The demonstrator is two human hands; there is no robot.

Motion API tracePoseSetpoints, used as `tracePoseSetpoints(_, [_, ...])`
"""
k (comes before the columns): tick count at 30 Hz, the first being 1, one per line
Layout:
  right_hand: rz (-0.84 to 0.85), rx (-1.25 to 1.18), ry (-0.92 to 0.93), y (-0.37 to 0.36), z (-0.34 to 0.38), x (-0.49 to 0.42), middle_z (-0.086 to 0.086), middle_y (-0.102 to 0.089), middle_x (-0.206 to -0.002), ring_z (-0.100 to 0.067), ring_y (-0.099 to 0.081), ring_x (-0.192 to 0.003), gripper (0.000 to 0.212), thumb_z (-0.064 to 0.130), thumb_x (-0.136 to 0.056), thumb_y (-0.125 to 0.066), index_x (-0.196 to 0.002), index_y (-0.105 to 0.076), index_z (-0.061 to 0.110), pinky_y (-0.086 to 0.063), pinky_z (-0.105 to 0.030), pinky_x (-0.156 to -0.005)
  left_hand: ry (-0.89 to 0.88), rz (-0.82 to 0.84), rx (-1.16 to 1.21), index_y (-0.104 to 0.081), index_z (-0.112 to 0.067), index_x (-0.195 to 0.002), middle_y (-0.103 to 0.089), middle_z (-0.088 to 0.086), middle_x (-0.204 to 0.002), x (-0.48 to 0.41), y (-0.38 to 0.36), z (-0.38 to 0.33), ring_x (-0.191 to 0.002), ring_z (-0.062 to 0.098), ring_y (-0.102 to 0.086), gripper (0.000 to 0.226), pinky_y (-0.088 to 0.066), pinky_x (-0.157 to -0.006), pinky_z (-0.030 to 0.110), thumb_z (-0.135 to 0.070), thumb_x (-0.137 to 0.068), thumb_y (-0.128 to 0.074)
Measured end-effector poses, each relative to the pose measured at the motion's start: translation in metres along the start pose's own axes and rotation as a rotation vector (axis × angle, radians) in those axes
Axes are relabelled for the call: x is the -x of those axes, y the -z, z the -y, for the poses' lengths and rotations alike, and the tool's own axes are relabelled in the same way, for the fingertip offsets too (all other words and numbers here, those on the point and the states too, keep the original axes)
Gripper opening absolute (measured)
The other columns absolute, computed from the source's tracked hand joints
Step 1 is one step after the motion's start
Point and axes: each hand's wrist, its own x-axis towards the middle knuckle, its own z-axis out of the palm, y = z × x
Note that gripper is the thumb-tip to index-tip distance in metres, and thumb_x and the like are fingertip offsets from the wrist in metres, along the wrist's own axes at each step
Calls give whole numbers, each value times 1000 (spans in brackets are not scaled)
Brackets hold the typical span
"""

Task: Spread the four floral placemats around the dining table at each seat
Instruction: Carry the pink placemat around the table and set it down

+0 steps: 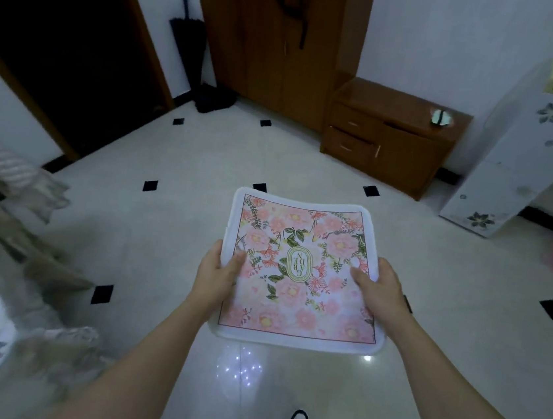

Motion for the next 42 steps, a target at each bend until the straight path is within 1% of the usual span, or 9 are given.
tracePoseSetpoints(4, [124, 10, 36, -36, 40, -56, -20, -67, -104, -38, -67, -93, 16, 28, -93, -64, -103, -57, 17, -57, -54, -82, 28, -122, 43, -61, -29, -107, -74, 7, -108, -31, 28, -8, -95, 27, -75, 10, -62, -81, 48, -28, -98, -63])
tracePoseSetpoints(8, [204, 41, 93, -81, 78, -105, -19, -67, -102, -34, -67, -87, 16, 28, -93, -64, -101, -57, 17, -56, -42, -74, 50, -218, 68, -60, -25, -110, -75, 10, -109, -70, 59, -10, -92, 26, -76, 13, -61, -81, 53, -27, -98, -63])
tracePoseSetpoints(12, [273, 58, 136, -135, 115, -150, -15, -69, -102, -33, -68, -92, 12, 27, -92, -66, -97, -57, 22, -56, -46, -78, 72, -300, 116, -59, -18, -118, -76, 11, -108, -113, 97, -5, -93, 30, -76, 22, -60, -83, 57, -28, -98, -62])
tracePoseSetpoints(16, [330, 83, 169, -202, 157, -199, -17, -69, -102, -38, -68, -92, 13, 27, -91, -66, -98, -57, 20, -58, -48, -73, 87, -372, 152, -58, -16, -120, -76, 9, -108, -168, 145, -1, -93, 31, -76, 25, -59, -85, 58, -27, -98, -62])
tracePoseSetpoints(23, [407, 115, 220, -342, 259, -282, -12, -71, -101, -31, -71, -89, 9, 25, -91, -66, -93, -57, 27, -59, -44, -72, 90, -472, 193, -62, -22, -115, -77, 5, -107, -292, 254, -4, -92, 26, -76, 18, -60, -85, 54, -27, -98, -63])
tracePoseSetpoints(28, [464, 162, 266, -433, 324, -333, -12, -70, -100, -30, -71, -87, 12, 26, -92, -65, -99, -56, 23, -58, -41, -68, 98, -541, 227, -63, -30, -111, -77, 2, -106, -362, 328, -9, -90, 23, -77, 14, -61, -82, 51, -30, -97, -63])
tracePoseSetpoints(32, [493, 171, 278, -490, 357, -360, -6, -70, -98, -23, -70, -84, 11, 25, -92, -65, -96, -56, 27, -58, -39, -73, 100, -570, 255, -63, -29, -111, -77, 2, -107, -400, 372, -13, -91, 23, -77, 13, -62, -81, 49, -27, -98, -62])
tracePoseSetpoints(38, [575, 221, 298, -578, 399, -400, -13, -69, -99, -31, -70, -87, 13, 27, -92, -65, -100, -57, 20, -58, -46, -75, 96, -646, 262, -62, -25, -112, -77, 2, -107, -448, 433, -16, -90, 20, -77, 13, -64, -73, 39, -25, -99, -60])
tracePoseSetpoints(42, [653, 224, 325, -641, 432, -431, -14, -69, -99, -32, -70, -86, 11, 27, -92, -65, -97, -56, 24, -59, -48, -75, 124, -733, 296, -62, -27, -111, -77, 0, -105, -485, 473, -16, -87, 19, -77, 12, -64, -70, 38, -24, -100, -60])
